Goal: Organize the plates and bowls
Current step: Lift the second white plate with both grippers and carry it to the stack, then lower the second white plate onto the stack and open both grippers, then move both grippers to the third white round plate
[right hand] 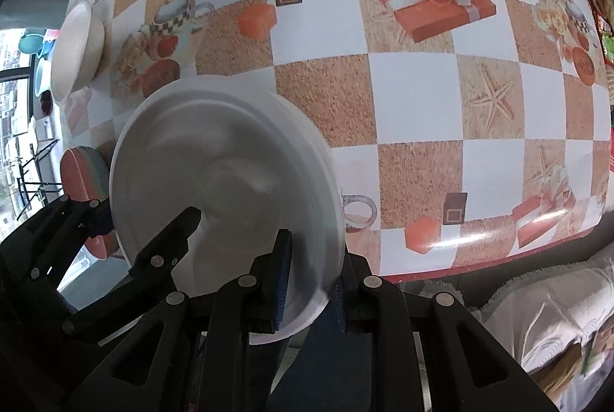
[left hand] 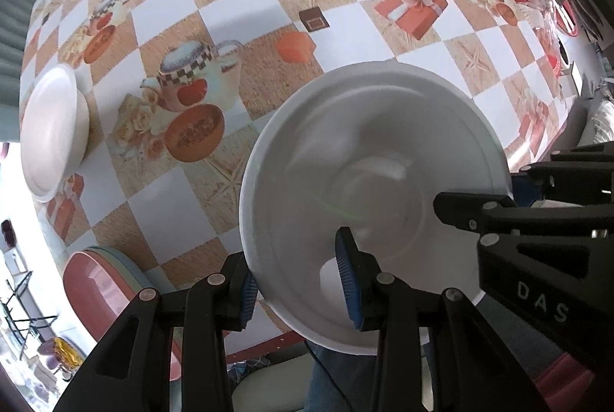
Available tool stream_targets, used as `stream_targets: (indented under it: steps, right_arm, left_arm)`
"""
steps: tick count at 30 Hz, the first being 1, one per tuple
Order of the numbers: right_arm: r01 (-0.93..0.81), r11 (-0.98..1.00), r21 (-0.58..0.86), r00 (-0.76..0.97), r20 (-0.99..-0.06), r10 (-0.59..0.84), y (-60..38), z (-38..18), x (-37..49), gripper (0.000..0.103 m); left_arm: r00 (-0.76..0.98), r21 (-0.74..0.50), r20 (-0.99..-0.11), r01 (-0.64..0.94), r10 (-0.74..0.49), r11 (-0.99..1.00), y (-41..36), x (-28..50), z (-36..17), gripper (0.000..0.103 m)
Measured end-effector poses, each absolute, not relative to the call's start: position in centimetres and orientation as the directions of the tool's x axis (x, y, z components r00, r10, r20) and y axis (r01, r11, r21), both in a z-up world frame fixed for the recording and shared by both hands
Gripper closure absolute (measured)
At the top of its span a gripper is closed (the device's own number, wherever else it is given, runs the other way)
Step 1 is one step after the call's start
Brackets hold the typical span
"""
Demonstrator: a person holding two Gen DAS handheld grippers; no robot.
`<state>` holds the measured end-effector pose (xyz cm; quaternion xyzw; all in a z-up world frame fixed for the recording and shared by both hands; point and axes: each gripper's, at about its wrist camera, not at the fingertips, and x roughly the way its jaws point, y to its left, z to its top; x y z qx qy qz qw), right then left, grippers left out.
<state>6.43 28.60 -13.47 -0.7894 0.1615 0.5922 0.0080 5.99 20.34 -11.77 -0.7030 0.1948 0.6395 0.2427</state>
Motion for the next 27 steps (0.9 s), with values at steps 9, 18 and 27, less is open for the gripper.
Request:
stream_targets:
  steps: [9,18,27]
  right_arm:
    - [-0.276,-0.941,0.196,0.245,-0.932,-0.266,28.6,-14.2,5.5,0.077]
    - [-0.256,-0.948,0.189,0.166,-0.958,-0.236,29.9,-12.5,3.1,0.018]
    - [-0.158,-0.973,0.169,0.114,-0.976,-0.188,28.3,-10.6,-2.9,0.018]
  left_arm:
    - [0.108,-0.123,-0.991,-0.571,0.075,-0.811,20.4,6.7,-11.8,0.032]
    - [0.071,-0.134,-0.991,-0.441,0.115,-0.887,16.0,5.3,-10.4,0.025]
    - [-0.009,-0.071,-0.997,-0.24,0.076,-0.968,9.6,1.5,-9.0,0.025]
